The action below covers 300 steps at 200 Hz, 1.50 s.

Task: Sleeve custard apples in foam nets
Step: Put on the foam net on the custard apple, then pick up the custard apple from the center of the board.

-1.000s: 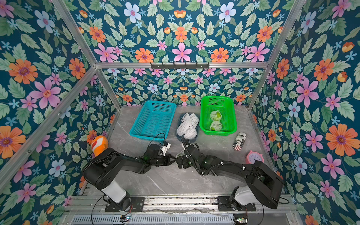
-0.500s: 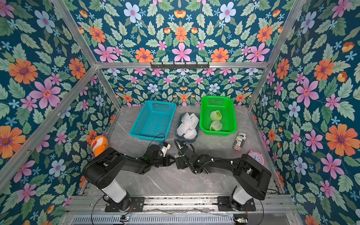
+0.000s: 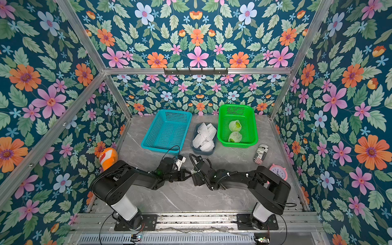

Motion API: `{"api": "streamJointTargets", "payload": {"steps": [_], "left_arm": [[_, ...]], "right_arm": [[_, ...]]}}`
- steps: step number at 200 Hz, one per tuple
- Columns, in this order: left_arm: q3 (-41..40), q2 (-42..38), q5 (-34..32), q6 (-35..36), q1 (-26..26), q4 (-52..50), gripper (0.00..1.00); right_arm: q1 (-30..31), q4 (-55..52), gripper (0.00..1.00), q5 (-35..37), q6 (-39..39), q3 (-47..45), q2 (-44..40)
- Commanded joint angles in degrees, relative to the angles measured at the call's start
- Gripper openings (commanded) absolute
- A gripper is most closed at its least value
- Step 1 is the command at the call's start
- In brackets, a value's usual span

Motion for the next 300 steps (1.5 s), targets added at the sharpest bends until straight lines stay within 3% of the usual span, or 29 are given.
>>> {"api": "streamJointTargets", "payload": {"steps": [1, 80, 156, 219, 300], "left_arm": [[0.2, 0.2, 0.5, 0.5, 0.0, 0.6, 0.00], [0.0, 0.3, 0.7, 0.3, 0.0, 0.7, 0.00], [-0.1, 0.0, 0.7, 0.4, 0.1, 0.6, 0.00], [0.1, 0.1, 0.9, 0.3, 0.0, 0.7, 0.00], [-0.2, -0.4, 0.9, 0.2, 0.1, 0.7, 0.00]], "right_arm": [[0.0, -0.2, 0.83, 0.1, 0.4, -0.5, 0.6], [0.0, -0.9, 0.84, 0.5, 0.5, -0.7, -0.8], [0.0, -3.4, 0.99, 1.7, -1.7, 0.3, -5.0], [0.0, -3.7, 0.98, 2.1, -2.0, 2.8, -0.2], [0.0, -3.6, 0.88, 1.1, -1.8, 4.0, 2.4]]}}
